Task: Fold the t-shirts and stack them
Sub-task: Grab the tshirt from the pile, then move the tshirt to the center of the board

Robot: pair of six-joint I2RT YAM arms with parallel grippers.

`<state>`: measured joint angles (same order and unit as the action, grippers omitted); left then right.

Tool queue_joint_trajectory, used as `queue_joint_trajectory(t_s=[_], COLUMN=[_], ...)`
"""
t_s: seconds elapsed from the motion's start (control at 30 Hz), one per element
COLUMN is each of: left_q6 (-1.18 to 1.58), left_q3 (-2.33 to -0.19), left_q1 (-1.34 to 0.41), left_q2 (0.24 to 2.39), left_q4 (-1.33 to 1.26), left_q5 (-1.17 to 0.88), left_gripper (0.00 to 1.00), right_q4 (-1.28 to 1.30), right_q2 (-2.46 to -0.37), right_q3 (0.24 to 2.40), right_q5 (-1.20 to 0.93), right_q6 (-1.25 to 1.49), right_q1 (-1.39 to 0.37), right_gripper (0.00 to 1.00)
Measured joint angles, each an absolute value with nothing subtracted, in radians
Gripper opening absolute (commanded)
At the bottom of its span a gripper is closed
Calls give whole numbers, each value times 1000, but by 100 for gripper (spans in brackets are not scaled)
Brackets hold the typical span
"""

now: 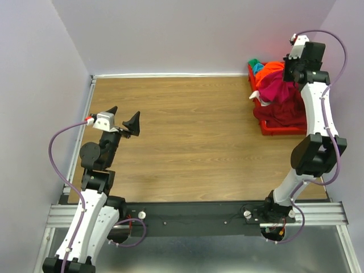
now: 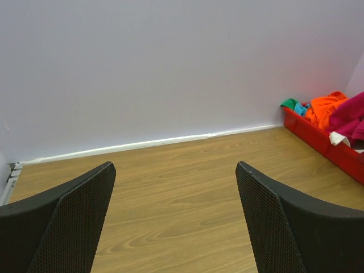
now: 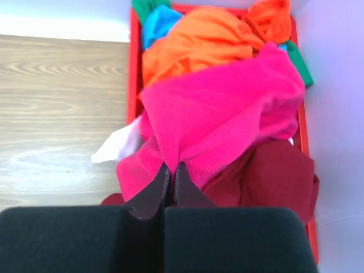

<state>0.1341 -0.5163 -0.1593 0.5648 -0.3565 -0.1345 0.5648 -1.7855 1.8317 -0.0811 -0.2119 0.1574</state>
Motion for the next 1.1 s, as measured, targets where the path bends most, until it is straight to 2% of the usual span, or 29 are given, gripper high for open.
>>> queue_joint_trajectory(t_s=[0.33,0.57,0.8,0.97,1.1], left_q6=[126,111,86,72,64], left_q3=[-516,-516,-516,-516,-516], left_q1=[-160,-160,-160,-160,-161], left_q2=[588,621,624,623,613], left_q4=[-356,-355,-356,-357,-359], left_q5=[-135,-149,-180,-204,-226], left_gripper=[92,91,89,89,89], right_q4=[653,624,421,367,343], right_q2=[-1743,-1684,-1657,-1642,-1640], right_q3=[2154,2337,2315,2191,2024], right_q5=[-230,-577,-904,-950,-948], right_q6=[-200,-73,200,243,233], right_q1=[158,155,56,-112,-177], right_gripper=[0,1,1,1,6])
